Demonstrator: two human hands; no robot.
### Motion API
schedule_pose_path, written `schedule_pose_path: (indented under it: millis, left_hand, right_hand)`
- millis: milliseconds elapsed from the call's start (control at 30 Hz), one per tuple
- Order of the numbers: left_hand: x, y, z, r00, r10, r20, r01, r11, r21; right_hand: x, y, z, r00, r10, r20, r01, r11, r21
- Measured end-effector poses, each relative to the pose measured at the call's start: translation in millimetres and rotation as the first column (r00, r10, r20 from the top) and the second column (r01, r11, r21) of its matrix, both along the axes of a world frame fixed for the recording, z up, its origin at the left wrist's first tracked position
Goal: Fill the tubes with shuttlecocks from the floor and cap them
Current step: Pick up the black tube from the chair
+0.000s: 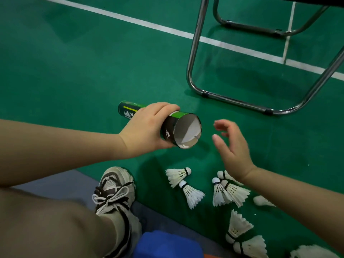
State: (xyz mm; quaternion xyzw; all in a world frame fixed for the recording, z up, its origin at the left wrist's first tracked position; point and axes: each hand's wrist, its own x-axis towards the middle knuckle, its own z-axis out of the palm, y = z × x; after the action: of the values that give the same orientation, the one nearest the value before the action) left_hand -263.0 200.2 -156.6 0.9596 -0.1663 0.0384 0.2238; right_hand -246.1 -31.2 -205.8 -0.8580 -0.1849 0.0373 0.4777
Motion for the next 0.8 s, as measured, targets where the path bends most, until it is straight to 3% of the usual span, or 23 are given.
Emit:
schedule_pose_path:
  millis: [67, 133, 200, 300, 500, 633, 800]
  left_hand:
    - [3, 4, -1, 1.0, 0.014, 0.014, -0.014, 1.0, 0.003]
    - [6, 4, -2, 1.0, 0.017, 0.015, -0.017, 1.0, 0.01]
    - [8, 3, -2, 1.0, 0.006, 0.012, -0.006, 1.0, 0.011]
    - [6, 5, -4, 1.0, -0.007, -0.005, 0.007, 1.0, 0.002]
    - [-2, 16, -11, 1.0, 0.002, -0.008, -0.002, 1.0, 0.011]
    - [-4, 22, -11, 0.999, 0.029, -0.017, -0.029, 0.999, 0.015]
    - [-5, 24, -13, 0.999, 0.031, -0.021, -0.031, 0.999, 0.028]
  right_hand:
    - [0, 8, -28, 0.99, 0.107, -0.094, -0.134, 0.926, -0.354]
    - [-9, 25, -56, 0.934, 0.309, -0.177, -0.355, 0.761, -0.543]
    - [-19, 47, -75, 0.858, 0.465, -0.218, -0.495, 0.637, -0.591]
    - [-25, 75, -93, 0.781, 0.566, -0.263, -0.572, 0.481, -0.664]
    - [-33, 92, -118, 0.702, 0.631, -0.329, -0.611, 0.297, -0.733]
    - [-36, 88, -124, 0.702, 0.647, -0.299, -0.585, 0.282, -0.761]
    - [-26, 84, -112, 0.758, 0.604, -0.247, -0.586, 0.465, -0.663]
